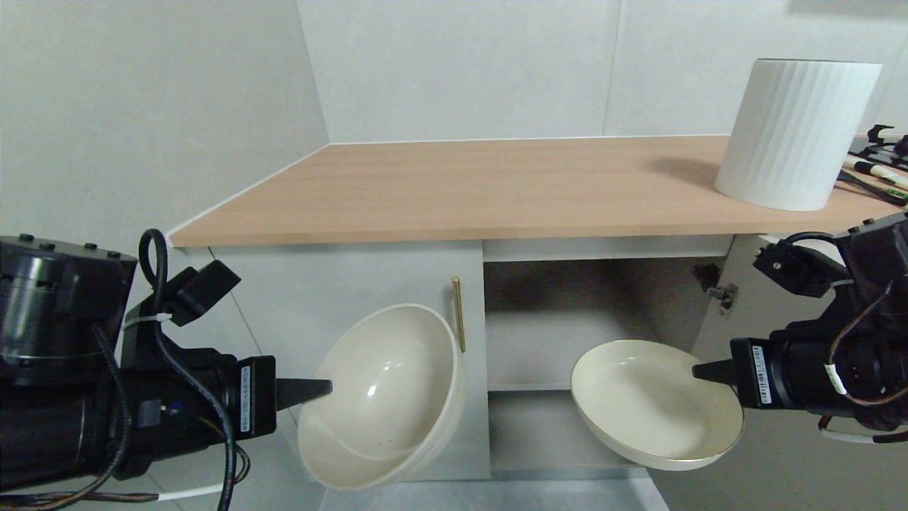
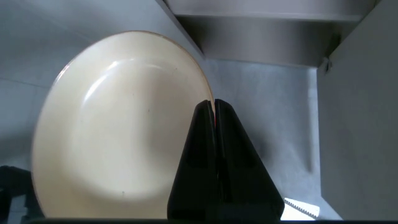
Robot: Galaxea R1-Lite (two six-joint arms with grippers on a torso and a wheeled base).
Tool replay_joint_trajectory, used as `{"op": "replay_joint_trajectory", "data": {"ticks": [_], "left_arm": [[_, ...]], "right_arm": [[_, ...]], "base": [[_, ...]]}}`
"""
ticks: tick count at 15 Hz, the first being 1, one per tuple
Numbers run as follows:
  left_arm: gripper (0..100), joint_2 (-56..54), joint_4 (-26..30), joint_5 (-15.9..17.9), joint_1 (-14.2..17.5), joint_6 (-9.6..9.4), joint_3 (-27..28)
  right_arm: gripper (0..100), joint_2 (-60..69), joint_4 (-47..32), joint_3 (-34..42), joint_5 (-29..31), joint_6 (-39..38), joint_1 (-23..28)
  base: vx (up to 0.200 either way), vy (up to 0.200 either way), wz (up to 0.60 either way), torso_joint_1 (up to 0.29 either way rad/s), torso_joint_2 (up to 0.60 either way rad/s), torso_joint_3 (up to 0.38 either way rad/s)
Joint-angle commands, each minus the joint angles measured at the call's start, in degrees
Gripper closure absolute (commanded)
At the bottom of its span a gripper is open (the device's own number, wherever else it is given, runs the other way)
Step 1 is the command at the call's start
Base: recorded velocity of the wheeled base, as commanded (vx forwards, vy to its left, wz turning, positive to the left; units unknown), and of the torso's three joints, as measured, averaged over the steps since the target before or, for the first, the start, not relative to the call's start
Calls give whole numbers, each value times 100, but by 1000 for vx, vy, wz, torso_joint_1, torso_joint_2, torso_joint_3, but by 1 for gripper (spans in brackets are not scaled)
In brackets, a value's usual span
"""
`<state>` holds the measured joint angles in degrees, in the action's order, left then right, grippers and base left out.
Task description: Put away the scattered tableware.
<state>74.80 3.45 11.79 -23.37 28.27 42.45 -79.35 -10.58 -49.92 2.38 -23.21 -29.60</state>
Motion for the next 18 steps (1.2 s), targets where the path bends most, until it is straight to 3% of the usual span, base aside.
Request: {"op": "replay_joint_trajectory", "data": {"ticks": [1, 7, 9, 12, 15, 17, 18], "left_arm": [[100, 8, -2, -1, -1, 3, 0], [100, 52, -2, -1, -1, -6, 0], [100, 122, -11, -19, -150, -6, 9], [100, 201, -11, -54, -186, -155, 53], [100, 351, -11, -54, -194, -164, 88], [100, 448, -11, -54, -186, -164, 79], [100, 465, -11, -54, -194, -164, 79]], "right_arm": [[100, -19, 3, 17, 0, 1, -2], [100, -72, 12, 26, 0, 1, -2], [100, -309, 250, 53, 0, 1, -11], [100, -1364, 1120, 176, 17, -8, 33], [100, -2691, 2746, 123, 79, 10, 393], [100, -3438, 3484, -167, 96, 27, 525], [100, -3588, 3484, -290, 114, 27, 543]], "base": [[0, 0, 0, -100, 447, 344], [0, 0, 0, -35, 173, 134], [0, 0, 0, 0, 0, 0], [0, 0, 0, 0, 0, 0], [0, 0, 0, 0, 0, 0], [0, 0, 0, 0, 0, 0], [0, 0, 0, 0, 0, 0]]}}
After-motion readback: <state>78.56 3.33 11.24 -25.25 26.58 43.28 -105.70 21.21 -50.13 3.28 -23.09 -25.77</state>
